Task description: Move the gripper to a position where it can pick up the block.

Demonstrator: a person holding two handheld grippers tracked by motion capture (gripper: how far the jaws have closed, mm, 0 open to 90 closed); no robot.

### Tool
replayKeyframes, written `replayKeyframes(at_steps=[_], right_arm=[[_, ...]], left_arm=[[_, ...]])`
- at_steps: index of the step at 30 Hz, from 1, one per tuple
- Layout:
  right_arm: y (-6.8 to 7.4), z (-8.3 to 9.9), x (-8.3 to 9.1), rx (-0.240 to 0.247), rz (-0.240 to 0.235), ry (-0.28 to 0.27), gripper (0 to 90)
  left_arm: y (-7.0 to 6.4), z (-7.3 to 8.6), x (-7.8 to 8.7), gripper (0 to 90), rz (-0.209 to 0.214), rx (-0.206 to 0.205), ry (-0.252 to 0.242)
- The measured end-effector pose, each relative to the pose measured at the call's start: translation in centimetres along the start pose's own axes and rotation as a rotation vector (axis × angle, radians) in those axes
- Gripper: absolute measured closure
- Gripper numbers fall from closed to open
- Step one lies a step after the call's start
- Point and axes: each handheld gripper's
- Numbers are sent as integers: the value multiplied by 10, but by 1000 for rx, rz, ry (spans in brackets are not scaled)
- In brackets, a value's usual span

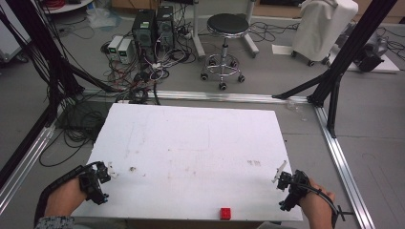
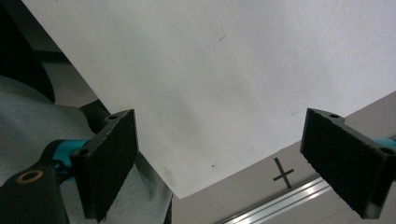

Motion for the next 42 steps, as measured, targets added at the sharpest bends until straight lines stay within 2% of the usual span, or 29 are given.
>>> replayKeyframes(at_steps=[15, 20, 22, 23, 30, 42], right_arm=[[1, -1, 3, 5, 12, -2, 108], [1, -2, 4, 20, 21, -1, 108], [3, -4, 5, 38, 24, -7, 107], [5, -7, 6, 61, 25, -15, 108], [11, -17, 15, 121, 39, -50, 107], [27, -43, 31, 205, 62, -100, 108]], left_arm=[[1, 0, 0, 216, 5, 3, 2], [0, 0, 1, 216, 3, 7, -1], [1, 0, 2, 216, 2, 7, -3], [1, 1, 2, 216, -1, 8, -3], [2, 2, 2, 216, 3, 13, -1], [2, 2, 2, 216, 4, 20, -4]])
Point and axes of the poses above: each handheld gripper's, and its own axes: x roughly backward along the jaws, z roughly out of its underside, y roughly to its left, and after that the axes turned 1 degree about z, right-handed
